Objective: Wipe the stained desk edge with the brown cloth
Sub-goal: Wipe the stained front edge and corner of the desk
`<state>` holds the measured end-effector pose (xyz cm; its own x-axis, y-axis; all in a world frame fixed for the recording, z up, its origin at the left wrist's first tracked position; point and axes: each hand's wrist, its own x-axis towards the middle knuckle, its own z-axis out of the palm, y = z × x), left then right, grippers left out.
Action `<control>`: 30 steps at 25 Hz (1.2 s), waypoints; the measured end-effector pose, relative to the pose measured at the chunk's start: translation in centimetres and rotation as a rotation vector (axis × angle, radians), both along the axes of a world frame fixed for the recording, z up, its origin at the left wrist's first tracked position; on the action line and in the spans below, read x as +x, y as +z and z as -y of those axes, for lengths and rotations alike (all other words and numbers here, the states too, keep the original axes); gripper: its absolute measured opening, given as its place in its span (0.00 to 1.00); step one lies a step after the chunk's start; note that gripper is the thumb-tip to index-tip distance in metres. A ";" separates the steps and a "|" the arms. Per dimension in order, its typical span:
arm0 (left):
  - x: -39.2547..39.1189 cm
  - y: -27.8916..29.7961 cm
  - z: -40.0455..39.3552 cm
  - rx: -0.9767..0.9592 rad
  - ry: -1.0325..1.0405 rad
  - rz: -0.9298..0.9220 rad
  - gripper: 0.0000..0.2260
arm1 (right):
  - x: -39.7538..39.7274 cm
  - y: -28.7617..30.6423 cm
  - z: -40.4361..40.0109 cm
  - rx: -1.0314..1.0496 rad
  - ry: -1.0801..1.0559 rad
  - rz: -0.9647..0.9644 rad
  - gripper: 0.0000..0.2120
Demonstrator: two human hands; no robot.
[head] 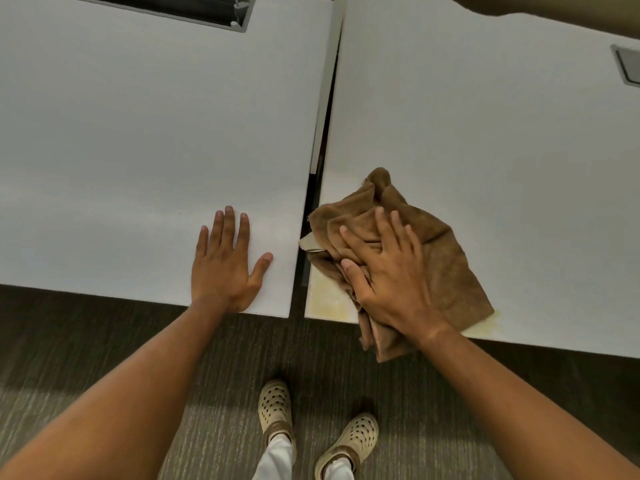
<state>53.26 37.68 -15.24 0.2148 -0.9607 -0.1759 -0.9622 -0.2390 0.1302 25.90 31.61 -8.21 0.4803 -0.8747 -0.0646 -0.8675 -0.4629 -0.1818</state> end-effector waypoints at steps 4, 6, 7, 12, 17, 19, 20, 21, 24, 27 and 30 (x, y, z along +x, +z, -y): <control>0.1 -0.2 0.0 -0.020 0.000 -0.011 0.38 | -0.1 0.3 2.2 0.017 -0.233 -0.063 0.30; 0.1 -0.2 0.0 -0.011 -0.005 -0.007 0.38 | -0.4 0.2 2.4 0.005 -0.273 -0.068 0.30; 0.0 -0.2 0.0 -0.007 -0.005 -0.005 0.38 | -0.7 0.1 2.2 -0.008 -0.287 -0.074 0.30; 0.1 0.1 0.0 -0.006 -0.007 -0.027 0.39 | -3.5 0.5 1.3 -0.007 -0.420 -0.126 0.31; 0.0 0.1 -0.1 -0.004 -0.014 -0.029 0.39 | -6.7 0.6 0.0 0.047 -0.563 -0.129 0.33; 0.0 0.1 -0.1 -0.003 -0.017 -0.028 0.39 | -8.0 0.6 -0.9 0.055 -0.615 -0.101 0.33; 0.1 0.2 -0.1 0.000 -0.018 -0.030 0.39 | -8.6 0.6 -1.5 0.050 -0.642 -0.094 0.33; 0.1 0.2 -0.2 0.004 -0.019 -0.030 0.39 | -9.2 0.5 -2.3 0.041 -0.669 -0.091 0.33; 0.0 0.3 -0.2 0.007 -0.012 -0.018 0.39 | -9.6 0.1 -4.7 -0.018 -0.746 -0.085 0.34; -0.4 0.2 -0.1 0.001 0.004 -0.010 0.39 | -8.3 -0.1 -5.6 -0.047 -0.801 -0.040 0.36; -0.5 0.0 -0.1 -0.003 0.013 -0.008 0.39 | -6.1 -0.4 -5.7 -0.053 -0.779 -0.031 0.37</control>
<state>52.77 37.74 -15.21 0.2260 -0.9584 -0.1746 -0.9579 -0.2512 0.1391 19.82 37.28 -8.59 -0.2748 -0.9613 -0.0168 -0.9503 0.2743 -0.1470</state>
